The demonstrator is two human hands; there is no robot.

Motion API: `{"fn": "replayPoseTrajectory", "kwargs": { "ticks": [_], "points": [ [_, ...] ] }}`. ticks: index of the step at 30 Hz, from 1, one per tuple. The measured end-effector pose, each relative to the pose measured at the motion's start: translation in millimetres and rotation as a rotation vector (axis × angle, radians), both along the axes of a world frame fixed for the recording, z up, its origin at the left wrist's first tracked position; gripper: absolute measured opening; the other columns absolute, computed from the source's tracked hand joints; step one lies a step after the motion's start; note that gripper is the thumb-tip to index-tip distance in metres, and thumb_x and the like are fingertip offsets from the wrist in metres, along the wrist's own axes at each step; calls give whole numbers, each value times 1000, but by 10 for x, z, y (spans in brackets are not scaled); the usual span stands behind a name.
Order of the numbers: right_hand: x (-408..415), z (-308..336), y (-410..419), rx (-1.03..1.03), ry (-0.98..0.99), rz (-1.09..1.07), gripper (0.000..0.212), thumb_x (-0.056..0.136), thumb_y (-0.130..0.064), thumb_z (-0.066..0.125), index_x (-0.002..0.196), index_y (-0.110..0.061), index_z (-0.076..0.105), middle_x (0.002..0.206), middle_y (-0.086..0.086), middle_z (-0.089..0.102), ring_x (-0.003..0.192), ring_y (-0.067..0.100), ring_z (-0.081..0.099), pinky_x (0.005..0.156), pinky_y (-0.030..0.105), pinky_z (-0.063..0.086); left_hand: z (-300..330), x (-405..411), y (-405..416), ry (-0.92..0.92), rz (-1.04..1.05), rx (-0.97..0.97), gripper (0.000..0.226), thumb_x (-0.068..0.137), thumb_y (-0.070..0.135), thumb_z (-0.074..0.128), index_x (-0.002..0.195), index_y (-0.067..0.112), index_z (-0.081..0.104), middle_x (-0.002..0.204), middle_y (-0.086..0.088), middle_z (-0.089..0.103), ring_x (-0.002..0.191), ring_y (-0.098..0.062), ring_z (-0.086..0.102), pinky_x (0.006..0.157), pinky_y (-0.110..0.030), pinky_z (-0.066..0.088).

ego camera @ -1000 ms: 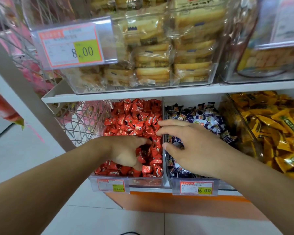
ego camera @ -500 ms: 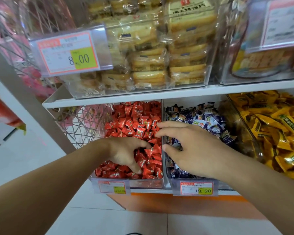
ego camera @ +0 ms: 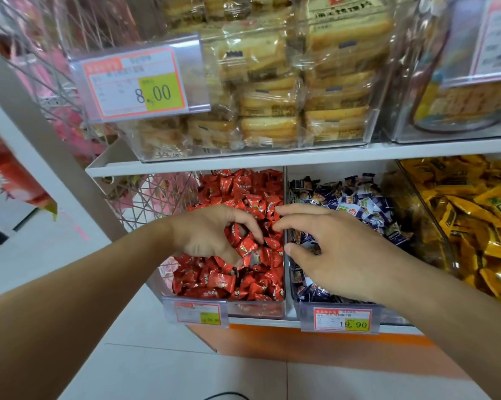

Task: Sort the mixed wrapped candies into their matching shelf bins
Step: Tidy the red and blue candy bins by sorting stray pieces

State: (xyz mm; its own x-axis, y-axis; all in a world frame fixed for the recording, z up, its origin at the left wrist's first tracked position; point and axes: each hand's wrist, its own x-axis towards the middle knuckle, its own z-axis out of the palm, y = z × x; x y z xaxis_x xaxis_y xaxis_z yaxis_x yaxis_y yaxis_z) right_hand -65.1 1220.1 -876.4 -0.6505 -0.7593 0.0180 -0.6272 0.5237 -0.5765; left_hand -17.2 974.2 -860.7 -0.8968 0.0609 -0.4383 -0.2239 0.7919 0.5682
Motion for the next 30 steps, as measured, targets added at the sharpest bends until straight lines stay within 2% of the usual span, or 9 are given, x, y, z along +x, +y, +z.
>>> {"fn": "replayPoseTrajectory", "kwargs": {
  "ticks": [5, 8, 11, 13, 17, 21, 25, 28, 30],
  "points": [
    [4, 9, 5, 3, 1, 3, 36, 104, -39, 57, 138, -48, 58, 154, -41, 29, 139, -10, 34, 116, 21, 32, 92, 12, -66, 96, 28, 119, 52, 73, 8, 90, 110, 41, 73, 118, 5, 57, 114, -12, 59, 96, -32, 50],
    [2, 9, 13, -3, 8, 2, 35, 103, -40, 57, 137, -47, 58, 154, -42, 30, 139, -10, 34, 115, 23, 32, 93, 22, -96, 178, 58, 137, 55, 72, 9, 91, 113, 41, 72, 123, 3, 59, 120, -13, 57, 109, -43, 44],
    [1, 10, 16, 0, 8, 3, 34, 104, -39, 56, 137, -48, 58, 154, -42, 29, 139, -10, 35, 113, 21, 32, 93, 53, -109, 211, 70, 124, 55, 73, 7, 90, 112, 41, 72, 126, 5, 61, 121, -21, 59, 113, -50, 41],
    [-3, 6, 21, 0, 9, 7, 34, 104, -39, 56, 137, -47, 58, 154, -42, 29, 140, -9, 34, 114, 21, 31, 103, 81, -114, 212, 56, 118, 52, 73, 8, 90, 110, 42, 73, 123, 13, 63, 117, -12, 61, 110, -45, 44],
    [-6, 2, 19, 2, 20, 7, 34, 104, -39, 57, 137, -46, 59, 154, -41, 30, 141, -8, 35, 111, 19, 29, 128, 131, -142, 134, 36, 123, 46, 76, 11, 89, 110, 38, 75, 98, 36, 62, 96, 1, 62, 92, -36, 51],
    [-6, -6, 13, 6, 28, 7, 35, 104, -39, 56, 138, -46, 58, 155, -40, 30, 142, -8, 34, 111, 18, 27, 176, 162, -109, 102, -60, -1, 43, 77, 25, 90, 111, 46, 73, 128, 25, 62, 123, 1, 56, 109, -33, 42],
    [-4, -15, 8, 2, 27, 7, 36, 104, -39, 57, 139, -45, 58, 156, -38, 30, 142, -8, 34, 110, 17, 26, 151, 206, -27, 162, -125, -176, 43, 76, 34, 88, 108, 55, 69, 129, 32, 51, 127, 7, 46, 113, -27, 33],
    [-1, -22, 2, 3, 31, 4, 36, 104, -39, 57, 139, -45, 58, 156, -39, 30, 141, -9, 34, 111, 17, 27, 24, 218, 90, 288, -121, -184, 35, 78, 33, 87, 103, 51, 71, 115, 25, 58, 109, 3, 55, 97, -24, 46],
    [-2, -26, 3, 2, 34, 1, 36, 104, -39, 56, 139, -46, 58, 155, -40, 30, 141, -9, 34, 113, 19, 29, -81, 231, 166, 206, -78, -86, 34, 81, 29, 85, 108, 46, 71, 108, 19, 64, 97, 1, 64, 85, -22, 53]
  ]
}}
